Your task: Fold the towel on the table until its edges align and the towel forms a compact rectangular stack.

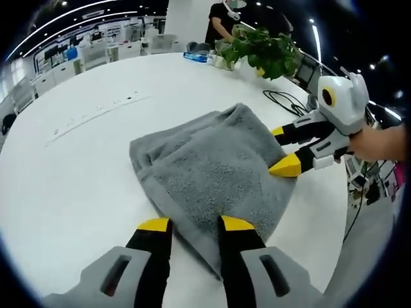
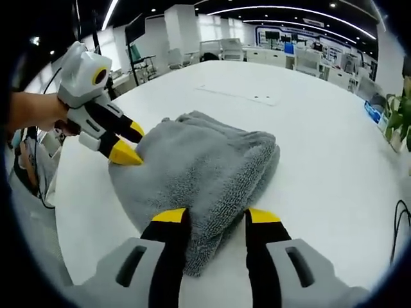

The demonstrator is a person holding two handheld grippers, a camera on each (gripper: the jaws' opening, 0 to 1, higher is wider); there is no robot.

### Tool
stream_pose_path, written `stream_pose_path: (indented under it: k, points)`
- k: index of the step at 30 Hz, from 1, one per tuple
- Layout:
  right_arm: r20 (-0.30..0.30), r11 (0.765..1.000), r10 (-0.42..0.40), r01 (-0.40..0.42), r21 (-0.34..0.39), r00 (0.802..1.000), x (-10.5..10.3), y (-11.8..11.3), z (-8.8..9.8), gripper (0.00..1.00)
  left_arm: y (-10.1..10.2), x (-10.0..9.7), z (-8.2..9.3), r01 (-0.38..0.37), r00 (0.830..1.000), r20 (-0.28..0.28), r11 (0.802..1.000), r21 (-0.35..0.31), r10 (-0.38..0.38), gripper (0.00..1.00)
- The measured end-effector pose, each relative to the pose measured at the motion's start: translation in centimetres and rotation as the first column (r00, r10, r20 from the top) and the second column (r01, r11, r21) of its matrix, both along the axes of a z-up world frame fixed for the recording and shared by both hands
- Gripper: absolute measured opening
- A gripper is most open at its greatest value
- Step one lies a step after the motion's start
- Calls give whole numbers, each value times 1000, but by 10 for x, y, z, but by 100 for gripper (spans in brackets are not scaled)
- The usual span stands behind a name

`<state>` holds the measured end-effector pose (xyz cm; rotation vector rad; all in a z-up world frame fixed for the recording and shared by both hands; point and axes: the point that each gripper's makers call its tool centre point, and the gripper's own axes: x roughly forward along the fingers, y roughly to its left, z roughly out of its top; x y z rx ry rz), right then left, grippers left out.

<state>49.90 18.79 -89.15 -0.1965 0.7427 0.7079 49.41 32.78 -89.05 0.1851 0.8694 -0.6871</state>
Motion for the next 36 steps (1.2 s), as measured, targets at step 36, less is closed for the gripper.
stream_pose_path:
  k: [36]
  points:
    - [166, 997, -3, -9, 73, 986, -42, -18, 81, 55, 20, -44, 76, -16, 982, 190, 999, 35, 10, 33]
